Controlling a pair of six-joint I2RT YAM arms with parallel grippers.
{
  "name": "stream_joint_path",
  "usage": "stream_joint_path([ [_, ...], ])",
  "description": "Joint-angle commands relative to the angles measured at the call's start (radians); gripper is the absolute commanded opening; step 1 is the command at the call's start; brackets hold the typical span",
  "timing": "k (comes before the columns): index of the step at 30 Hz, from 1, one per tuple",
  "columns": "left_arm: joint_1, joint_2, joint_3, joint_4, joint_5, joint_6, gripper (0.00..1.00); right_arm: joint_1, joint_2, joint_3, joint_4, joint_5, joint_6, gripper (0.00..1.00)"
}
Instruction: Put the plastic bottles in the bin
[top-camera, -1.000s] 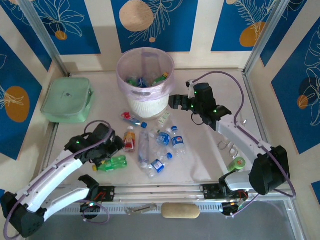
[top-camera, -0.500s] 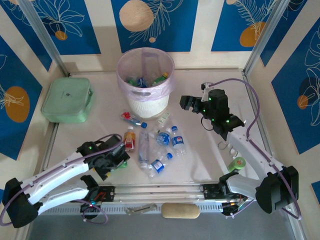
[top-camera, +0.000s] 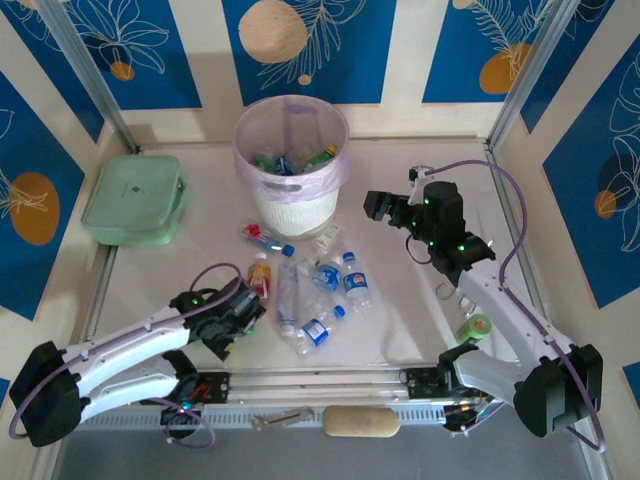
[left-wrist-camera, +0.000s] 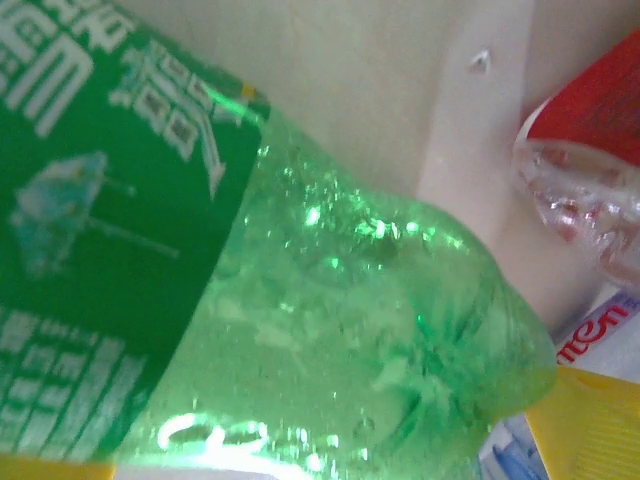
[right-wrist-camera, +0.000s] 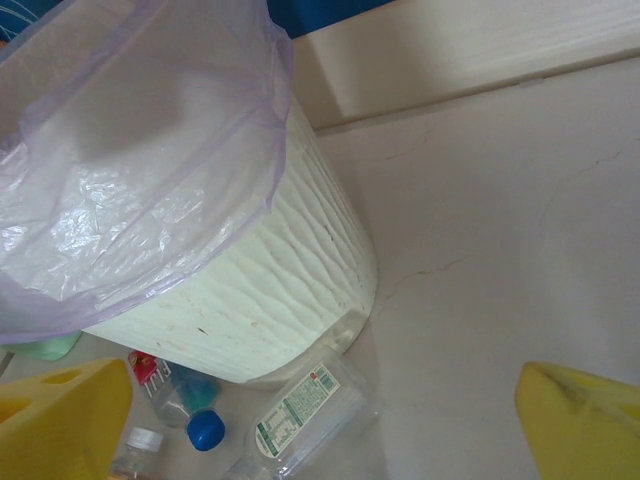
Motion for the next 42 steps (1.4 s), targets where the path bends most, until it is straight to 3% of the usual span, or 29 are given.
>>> stream_joint_path([
  [1,-0.006,-0.027,-0.037,0.04,-0.08,-0.072,1.0,-0.006,-0.017,-0.013,-0.003,-0.014,0.015,0.99],
  [9,0.035,-0.02,-0.015,-0.01,-0.188,-0.104,0.99,-0.006,0.005,-0.009,0.009,-0.036,0.027,0.99],
  [15,0.129,0.017,-0.036,0.076,-0.176,-0.06,1.0,-0.007,0.02,-0.005,0.013,-0.045,0.029,0.99],
  [20,0.256,0.076,-0.016,0.171,-0.146,0.101,1.0,-0.006,0.027,-0.004,0.017,-0.048,0.026,0.99],
  [25,0.366,0.209,0.063,0.255,-0.086,0.362,0.99,-0.006,0.037,-0.005,0.022,-0.057,0.031,0.99],
  [33,0.409,0.337,0.18,0.27,-0.032,0.569,1.0,-0.008,0.037,-0.008,0.018,-0.061,0.032,0.99],
  [42,0.424,0.276,0.227,0.203,-0.064,0.655,1.0,-0.006,0.036,-0.011,0.025,-0.057,0.035,0.99],
])
